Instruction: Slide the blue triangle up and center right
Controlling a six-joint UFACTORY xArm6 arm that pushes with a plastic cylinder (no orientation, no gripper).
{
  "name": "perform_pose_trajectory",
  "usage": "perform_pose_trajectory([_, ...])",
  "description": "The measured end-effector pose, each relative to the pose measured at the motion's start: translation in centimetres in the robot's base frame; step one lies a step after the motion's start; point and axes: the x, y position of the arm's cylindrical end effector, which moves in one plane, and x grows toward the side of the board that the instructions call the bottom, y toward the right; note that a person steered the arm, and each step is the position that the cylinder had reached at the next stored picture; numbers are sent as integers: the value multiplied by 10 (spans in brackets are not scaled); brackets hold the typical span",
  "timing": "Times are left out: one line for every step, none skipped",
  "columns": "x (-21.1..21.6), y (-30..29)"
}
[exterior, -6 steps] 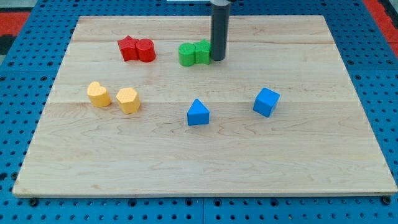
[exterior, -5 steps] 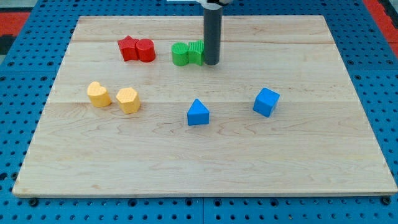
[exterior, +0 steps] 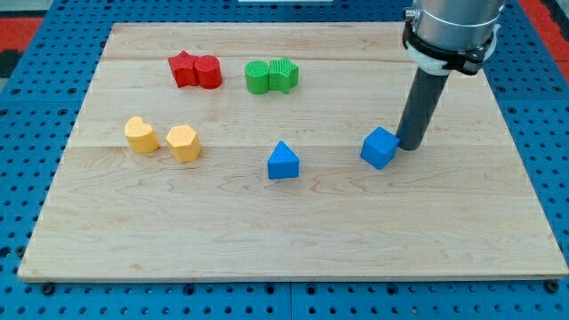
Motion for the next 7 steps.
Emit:
perform_pose_trajectory([0, 17])
perform_pose_trajectory([0, 27])
perform_pose_trajectory([0, 28])
perform_pose_trajectory([4, 28])
perform_pose_trajectory([20, 31])
perform_pose_trajectory([54, 13])
perform_pose_trajectory([80, -11])
